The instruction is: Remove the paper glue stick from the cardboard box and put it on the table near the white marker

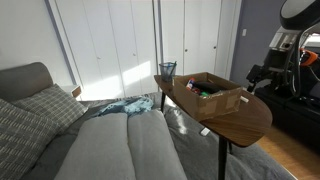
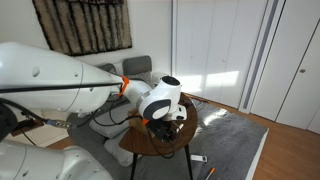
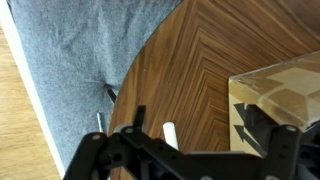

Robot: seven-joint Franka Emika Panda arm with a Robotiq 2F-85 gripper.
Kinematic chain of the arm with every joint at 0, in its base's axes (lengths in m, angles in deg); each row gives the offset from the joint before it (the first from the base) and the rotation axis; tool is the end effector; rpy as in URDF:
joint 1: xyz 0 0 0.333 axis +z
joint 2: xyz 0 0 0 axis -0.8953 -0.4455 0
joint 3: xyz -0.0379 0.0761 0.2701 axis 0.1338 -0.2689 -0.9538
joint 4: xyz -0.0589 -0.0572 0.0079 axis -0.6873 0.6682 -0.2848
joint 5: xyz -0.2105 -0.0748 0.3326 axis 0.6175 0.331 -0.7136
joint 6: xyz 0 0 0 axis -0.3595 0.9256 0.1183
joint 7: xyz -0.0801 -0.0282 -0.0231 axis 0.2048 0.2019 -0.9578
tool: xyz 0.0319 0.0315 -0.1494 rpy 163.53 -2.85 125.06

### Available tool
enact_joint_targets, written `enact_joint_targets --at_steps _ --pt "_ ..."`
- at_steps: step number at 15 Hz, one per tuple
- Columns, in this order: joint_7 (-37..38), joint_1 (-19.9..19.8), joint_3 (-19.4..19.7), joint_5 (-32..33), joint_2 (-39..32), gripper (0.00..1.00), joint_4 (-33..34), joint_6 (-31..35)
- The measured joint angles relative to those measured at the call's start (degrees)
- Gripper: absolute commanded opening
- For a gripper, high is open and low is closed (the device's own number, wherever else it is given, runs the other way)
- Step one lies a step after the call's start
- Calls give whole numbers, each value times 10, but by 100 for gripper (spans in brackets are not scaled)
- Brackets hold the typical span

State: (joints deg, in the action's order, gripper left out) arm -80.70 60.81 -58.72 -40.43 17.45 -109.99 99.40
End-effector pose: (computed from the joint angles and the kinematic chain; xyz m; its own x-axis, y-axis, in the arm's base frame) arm 0.3748 -0.0783 0.3205 0.9703 -0.2246 0.0900 -0.2012 -0.9555 -0.2157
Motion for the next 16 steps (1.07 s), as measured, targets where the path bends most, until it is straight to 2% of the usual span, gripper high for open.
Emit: enact_joint_targets --at_steps 12,16 --pt "0 0 -1 0 0 100 0 -2" --pt "2 -2 -18 1 13 100 34 -73"
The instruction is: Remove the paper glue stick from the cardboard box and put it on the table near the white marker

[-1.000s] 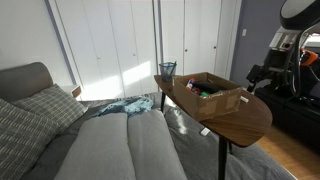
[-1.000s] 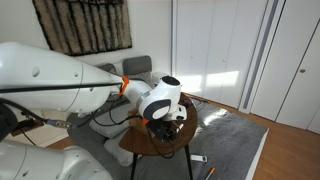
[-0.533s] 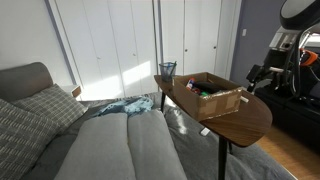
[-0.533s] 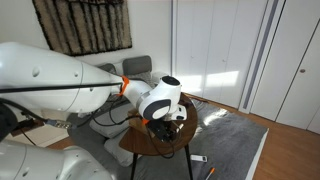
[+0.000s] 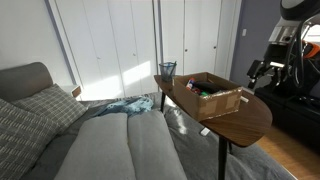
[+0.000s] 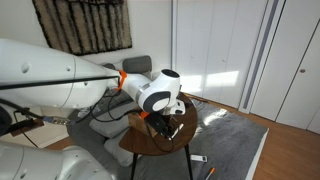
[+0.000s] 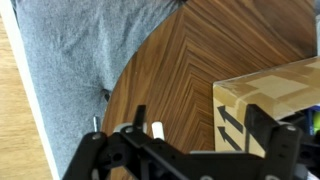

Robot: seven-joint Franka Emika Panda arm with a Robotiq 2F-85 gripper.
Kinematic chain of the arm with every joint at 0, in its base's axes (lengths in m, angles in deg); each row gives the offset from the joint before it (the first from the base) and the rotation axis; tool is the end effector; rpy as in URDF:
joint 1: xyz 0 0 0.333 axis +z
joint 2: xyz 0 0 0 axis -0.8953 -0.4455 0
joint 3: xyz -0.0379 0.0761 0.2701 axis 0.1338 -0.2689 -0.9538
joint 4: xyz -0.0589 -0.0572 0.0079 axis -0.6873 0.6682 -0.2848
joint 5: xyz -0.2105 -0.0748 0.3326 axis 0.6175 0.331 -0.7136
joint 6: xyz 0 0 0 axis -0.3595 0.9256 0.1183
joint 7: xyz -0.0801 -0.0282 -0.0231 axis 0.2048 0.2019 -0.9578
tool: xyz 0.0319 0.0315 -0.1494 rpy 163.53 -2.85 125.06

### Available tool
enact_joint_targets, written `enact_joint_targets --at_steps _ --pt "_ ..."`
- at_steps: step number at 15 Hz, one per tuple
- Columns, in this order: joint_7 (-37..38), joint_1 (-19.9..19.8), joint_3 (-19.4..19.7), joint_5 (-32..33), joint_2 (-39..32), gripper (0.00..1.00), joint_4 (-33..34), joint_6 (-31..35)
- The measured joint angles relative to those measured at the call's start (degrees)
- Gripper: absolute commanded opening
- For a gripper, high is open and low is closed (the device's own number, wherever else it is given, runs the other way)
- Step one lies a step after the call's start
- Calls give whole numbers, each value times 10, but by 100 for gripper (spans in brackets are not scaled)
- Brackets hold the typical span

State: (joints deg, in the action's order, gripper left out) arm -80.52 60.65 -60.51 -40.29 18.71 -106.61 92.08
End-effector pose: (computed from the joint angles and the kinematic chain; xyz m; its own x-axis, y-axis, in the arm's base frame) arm 0.3740 -0.0689 0.3457 0.9817 -0.1841 0.0483 -0.1704 -0.9631 -0.2085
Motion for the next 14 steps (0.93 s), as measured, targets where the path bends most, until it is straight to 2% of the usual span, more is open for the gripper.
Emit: enact_joint_targets --at_steps 3,6,8,11,14 --pt "13 1 -26 -2 29 100 55 -52" --pt "38 11 -50 -36 50 100 100 -53" --pt "75 24 -71 -71 45 100 107 -17" --pt "147 40 -113 -115 10 100 104 70" --pt "192 41 -143 -118 -27 100 107 115"
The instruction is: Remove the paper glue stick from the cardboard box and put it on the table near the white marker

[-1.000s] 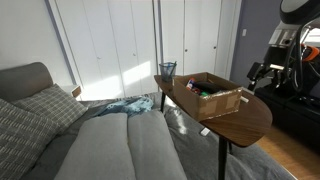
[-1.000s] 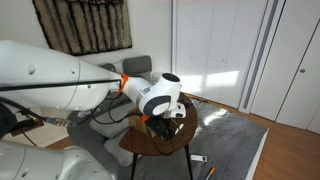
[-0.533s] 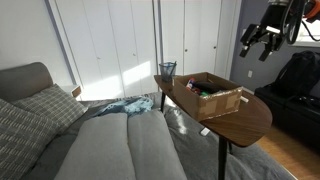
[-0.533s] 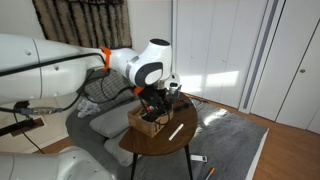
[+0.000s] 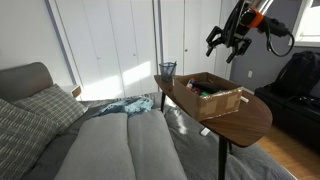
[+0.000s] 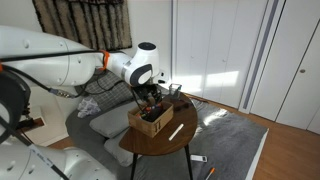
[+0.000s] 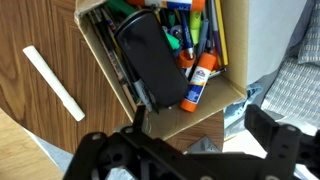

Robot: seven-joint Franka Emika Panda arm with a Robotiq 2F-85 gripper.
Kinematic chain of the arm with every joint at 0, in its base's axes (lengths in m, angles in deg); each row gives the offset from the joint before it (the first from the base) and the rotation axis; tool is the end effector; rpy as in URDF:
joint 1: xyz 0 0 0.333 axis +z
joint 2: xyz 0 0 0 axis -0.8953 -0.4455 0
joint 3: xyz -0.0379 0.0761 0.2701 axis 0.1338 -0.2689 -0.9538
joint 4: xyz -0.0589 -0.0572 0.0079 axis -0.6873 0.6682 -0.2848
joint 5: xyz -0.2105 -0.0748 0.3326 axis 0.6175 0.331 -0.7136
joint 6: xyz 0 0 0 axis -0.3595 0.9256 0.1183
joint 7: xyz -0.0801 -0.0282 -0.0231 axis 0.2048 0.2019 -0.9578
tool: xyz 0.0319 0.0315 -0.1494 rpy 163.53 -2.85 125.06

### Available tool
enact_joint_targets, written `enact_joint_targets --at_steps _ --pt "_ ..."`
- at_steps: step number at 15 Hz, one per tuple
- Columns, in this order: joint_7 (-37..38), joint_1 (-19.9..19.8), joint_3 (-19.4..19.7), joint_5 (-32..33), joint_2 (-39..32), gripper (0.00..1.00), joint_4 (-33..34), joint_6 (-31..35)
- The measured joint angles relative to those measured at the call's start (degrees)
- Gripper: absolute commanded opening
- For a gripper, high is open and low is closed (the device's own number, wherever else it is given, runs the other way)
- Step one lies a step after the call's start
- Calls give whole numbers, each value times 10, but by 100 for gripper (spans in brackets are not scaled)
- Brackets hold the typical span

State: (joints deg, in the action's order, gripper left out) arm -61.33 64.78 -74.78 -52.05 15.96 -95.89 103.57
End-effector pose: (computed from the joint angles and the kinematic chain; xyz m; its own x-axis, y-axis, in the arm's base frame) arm 0.4485 0.0527 0.4486 0.8867 -0.3710 0.2760 -0.2690 -0.8994 -0.3445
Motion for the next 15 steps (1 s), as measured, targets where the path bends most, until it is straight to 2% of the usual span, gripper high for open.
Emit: enact_joint_targets --at_steps 4,12,14,15 --pt "15 0 -2 -3 -9 100 -1 20" --pt "126 11 -80 -12 -108 97 -1 197" --pt "145 11 -87 -13 -139 84 -1 224" --pt "157 11 -89 -13 -153 82 -1 234"
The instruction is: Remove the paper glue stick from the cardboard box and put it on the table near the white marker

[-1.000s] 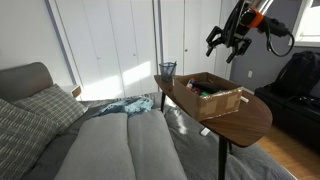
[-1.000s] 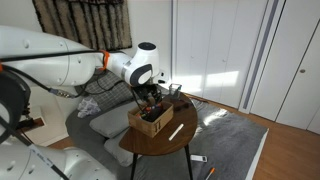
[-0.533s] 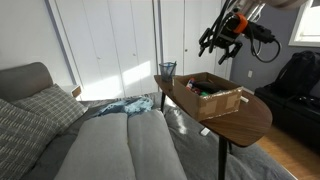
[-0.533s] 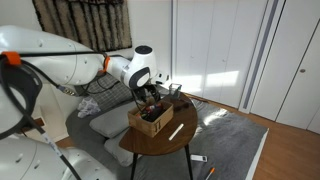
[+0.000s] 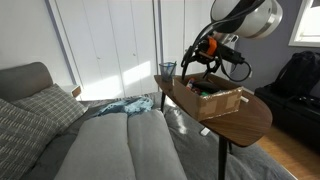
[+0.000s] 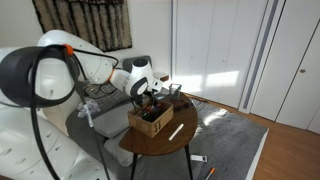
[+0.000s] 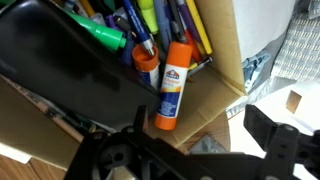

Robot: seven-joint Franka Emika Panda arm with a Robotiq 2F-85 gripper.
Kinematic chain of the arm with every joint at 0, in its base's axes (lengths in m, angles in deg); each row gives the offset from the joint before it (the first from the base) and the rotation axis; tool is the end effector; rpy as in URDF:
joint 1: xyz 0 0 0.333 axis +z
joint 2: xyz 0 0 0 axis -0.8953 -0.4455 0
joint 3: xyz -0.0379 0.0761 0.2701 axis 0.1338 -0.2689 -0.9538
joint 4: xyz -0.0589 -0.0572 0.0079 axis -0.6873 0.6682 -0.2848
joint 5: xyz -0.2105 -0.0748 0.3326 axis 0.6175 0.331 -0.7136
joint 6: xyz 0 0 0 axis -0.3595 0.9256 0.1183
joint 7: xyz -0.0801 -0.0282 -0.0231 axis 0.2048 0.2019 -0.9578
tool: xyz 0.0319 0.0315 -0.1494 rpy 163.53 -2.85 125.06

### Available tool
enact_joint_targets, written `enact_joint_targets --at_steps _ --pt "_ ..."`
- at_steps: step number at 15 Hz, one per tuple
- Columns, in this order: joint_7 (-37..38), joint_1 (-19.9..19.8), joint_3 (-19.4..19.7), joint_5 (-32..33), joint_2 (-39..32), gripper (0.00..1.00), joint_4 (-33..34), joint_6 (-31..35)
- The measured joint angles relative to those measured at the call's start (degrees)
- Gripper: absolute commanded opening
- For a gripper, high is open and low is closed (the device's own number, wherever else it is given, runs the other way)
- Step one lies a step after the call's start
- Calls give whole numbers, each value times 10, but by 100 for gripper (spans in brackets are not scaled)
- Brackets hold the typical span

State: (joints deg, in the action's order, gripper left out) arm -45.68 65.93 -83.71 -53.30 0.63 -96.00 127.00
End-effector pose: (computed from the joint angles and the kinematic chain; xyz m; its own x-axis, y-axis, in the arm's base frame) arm 0.4973 0.1214 0.3730 0.7812 -0.5439 0.3065 -0.4027 -0.8141 -0.4184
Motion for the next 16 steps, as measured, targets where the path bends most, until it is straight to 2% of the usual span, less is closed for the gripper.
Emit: enact_joint_targets --at_steps 1,3,4,7,12,13,16 --pt "12 0 -3 0 -14 74 -1 9" --pt "34 0 -9 1 -35 66 -2 24" --pt "45 0 -12 1 -42 69 -3 30" --pt "72 1 -15 1 -53 68 -2 35" --pt "136 0 -15 36 -62 53 2 36" --pt "153 0 -15 49 -66 34 5 36" --pt "203 -1 -16 92 -85 9 15 35"
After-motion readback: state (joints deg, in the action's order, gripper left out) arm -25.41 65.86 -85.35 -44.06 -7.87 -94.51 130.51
